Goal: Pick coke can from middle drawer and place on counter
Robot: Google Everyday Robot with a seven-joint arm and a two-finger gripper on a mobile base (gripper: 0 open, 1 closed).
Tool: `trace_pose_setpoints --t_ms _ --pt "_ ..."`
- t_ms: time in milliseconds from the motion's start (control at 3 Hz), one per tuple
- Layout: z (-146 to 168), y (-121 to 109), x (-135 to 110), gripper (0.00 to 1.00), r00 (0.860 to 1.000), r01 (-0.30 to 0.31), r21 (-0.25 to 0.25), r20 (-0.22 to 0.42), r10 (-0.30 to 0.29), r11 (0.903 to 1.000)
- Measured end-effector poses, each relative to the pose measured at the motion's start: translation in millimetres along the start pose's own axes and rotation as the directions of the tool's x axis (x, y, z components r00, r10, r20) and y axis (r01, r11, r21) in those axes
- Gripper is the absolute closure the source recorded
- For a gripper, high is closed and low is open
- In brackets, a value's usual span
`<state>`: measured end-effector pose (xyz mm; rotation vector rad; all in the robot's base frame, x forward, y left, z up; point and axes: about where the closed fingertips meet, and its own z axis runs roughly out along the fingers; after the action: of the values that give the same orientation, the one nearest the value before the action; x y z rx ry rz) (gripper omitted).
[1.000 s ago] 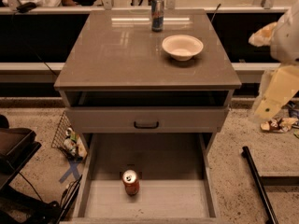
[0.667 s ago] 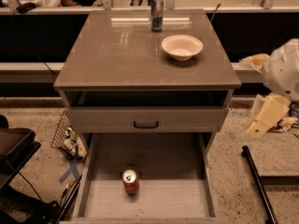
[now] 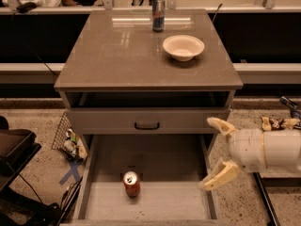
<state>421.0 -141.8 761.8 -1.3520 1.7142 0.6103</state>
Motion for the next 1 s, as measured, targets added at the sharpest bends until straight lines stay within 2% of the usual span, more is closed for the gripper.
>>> trace_pose_setpoints --t_ms 333,667,1000 --pt "42.7 32.0 26.5 0.0 0.98 -0.035 -0.008 0.197 0.036 0.9994" --pt "43.9 32.2 26.0 0.0 0.981 -0.034 -0.007 0.189 0.034 0.9994" --pt "68.9 37.6 32.4 0.0 0.993 -0.019 0.013 0.113 0.018 0.9997"
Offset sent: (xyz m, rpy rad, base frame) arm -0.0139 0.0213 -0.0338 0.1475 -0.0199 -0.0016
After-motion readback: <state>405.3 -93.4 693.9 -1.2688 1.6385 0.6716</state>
